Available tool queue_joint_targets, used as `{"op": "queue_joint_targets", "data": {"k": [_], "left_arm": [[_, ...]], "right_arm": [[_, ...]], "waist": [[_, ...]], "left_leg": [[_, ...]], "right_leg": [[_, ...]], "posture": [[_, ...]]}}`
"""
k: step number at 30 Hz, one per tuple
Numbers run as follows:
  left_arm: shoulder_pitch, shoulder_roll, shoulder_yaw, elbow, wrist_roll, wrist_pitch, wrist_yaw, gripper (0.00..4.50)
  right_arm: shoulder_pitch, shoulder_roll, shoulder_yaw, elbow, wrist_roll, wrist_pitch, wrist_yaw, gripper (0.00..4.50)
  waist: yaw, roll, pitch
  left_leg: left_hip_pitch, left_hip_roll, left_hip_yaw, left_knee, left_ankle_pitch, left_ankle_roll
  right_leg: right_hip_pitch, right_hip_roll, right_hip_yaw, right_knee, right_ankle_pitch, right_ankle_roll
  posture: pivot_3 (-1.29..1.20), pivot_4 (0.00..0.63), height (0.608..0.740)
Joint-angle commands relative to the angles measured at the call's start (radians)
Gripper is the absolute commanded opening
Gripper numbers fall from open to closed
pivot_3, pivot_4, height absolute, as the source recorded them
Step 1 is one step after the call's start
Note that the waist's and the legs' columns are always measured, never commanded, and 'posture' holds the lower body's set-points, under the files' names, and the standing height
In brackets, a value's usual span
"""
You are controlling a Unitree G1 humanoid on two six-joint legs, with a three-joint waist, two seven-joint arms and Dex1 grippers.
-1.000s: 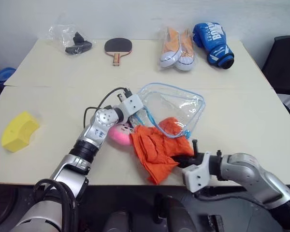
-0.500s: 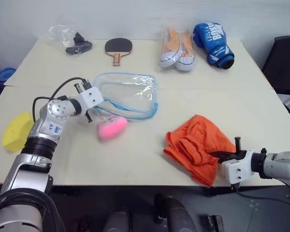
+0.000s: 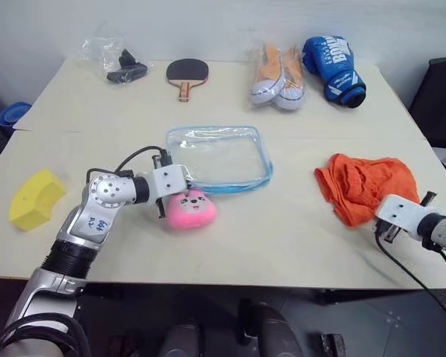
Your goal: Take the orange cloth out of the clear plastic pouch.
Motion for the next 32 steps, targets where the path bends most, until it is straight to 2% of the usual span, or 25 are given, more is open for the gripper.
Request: {"op": "queue_joint_targets", "data": {"k": [1,2,7,8,12,16,19,21,24,28,32], "left_arm": [[0.014,0.035,0.041,-0.039,-0.039,-0.039,-0.047,0.0],[0.021,0.041,0.043,-0.041,-0.046,-0.039,-0.061,0.0],[0.036,0.045,0.059,-0.059,-0.078,-0.027,-0.101,0.0],[0.035,0.043,0.065,-0.061,-0.088,-0.018,-0.106,0.48],[0.058,0.064,0.083,-0.112,-0.143,-0.008,-0.166,1.59],[0.078,0.054,0.185,-0.191,-0.268,0.118,-0.144,2.83],[0.098,0.079,0.318,-0.263,-0.448,0.333,-0.147,3.73],[0.157,0.149,0.441,-0.311,-0.605,0.516,-0.201,3.73],[0.252,0.252,0.567,-0.356,-0.742,0.68,-0.265,3.73],[0.391,0.361,0.709,-0.257,-0.747,0.692,-0.361,3.73],[0.438,0.388,0.714,-0.196,-0.696,0.612,-0.375,3.73]], "right_arm": [[0.046,0.015,-0.099,-0.101,0.066,0.162,-0.009,0.01],[0.06,0.018,-0.112,-0.126,0.078,0.178,-0.003,0.01],[0.096,0.011,-0.137,-0.198,0.088,0.228,0.014,1.38],[0.102,0.009,-0.14,-0.208,0.087,0.228,0.017,1.8],[0.138,-0.01,-0.176,-0.281,0.113,0.251,0.057,3.18],[0.209,-0.031,-0.294,-0.42,0.245,0.399,0.185,4.48],[0.267,-0.046,-0.445,-0.495,0.383,0.59,0.284,4.5],[0.331,-0.065,-0.571,-0.495,0.454,0.711,0.369,4.5],[0.405,-0.077,-0.695,-0.473,0.501,0.799,0.442,4.5],[0.437,-0.067,-0.79,-0.424,0.512,0.868,0.433,4.5],[0.444,-0.05,-0.789,-0.434,0.529,0.884,0.429,4.5]], "waist": [[0.0,0.0,0.0],[0.0,0.0,0.0],[-0.001,0.0,0.0],[-0.001,0.0,0.0],[-0.001,0.0,0.0],[0.0,0.001,0.0],[0.0,0.001,0.001],[-0.002,0.001,0.0],[-0.006,0.001,0.001],[-0.004,0.001,0.001],[-0.002,0.002,0.001]], "left_leg": [[0.0,0.0,0.0,0.0,0.0,0.0],[0.0,0.0,0.0,0.0,0.0,0.0],[0.0,0.0,0.0,0.0,0.0,0.0],[0.0,0.0,0.0,0.0,0.0,0.0],[0.0,0.0,0.0,0.0,0.0,0.0],[0.0,0.0,0.0,-0.001,0.0,0.0],[0.0,0.0,-0.001,0.0,-0.001,0.001],[-0.001,0.001,-0.001,-0.001,-0.001,0.001],[0.0,0.002,-0.001,-0.003,-0.002,0.001],[0.001,0.001,-0.001,-0.001,-0.003,0.002],[0.001,0.001,-0.001,-0.002,-0.003,0.002]], "right_leg": [[0.0,0.0,0.0,0.0,0.0,0.0],[0.0,0.0,0.0,0.0,0.0,0.0],[0.0,0.0,0.0,0.0,0.0,0.0],[0.0,0.0,0.0,0.0,0.0,0.0],[0.0,0.0,0.0,0.0,0.0,0.0],[0.0,0.0,0.0,0.0,0.0,0.0],[0.0,0.0,0.0,0.0,0.0,0.0],[0.0,0.001,0.0,-0.001,0.0,0.0],[0.0,0.002,0.0,0.0,0.0,-0.001],[0.001,0.002,0.0,-0.004,-0.001,-0.001],[0.001,0.002,0.0,-0.003,-0.002,-0.002]], "posture": [[0.0,0.15,0.74],[0.0,0.15,0.74],[0.0,0.15,0.74],[0.0,0.15,0.74],[0.0,0.15,0.74],[0.0,0.15,0.74],[0.0,0.15,0.74],[0.0,0.15,0.74],[0.0,0.15,0.74],[0.0,0.15,0.74],[0.0,0.15,0.74]]}}
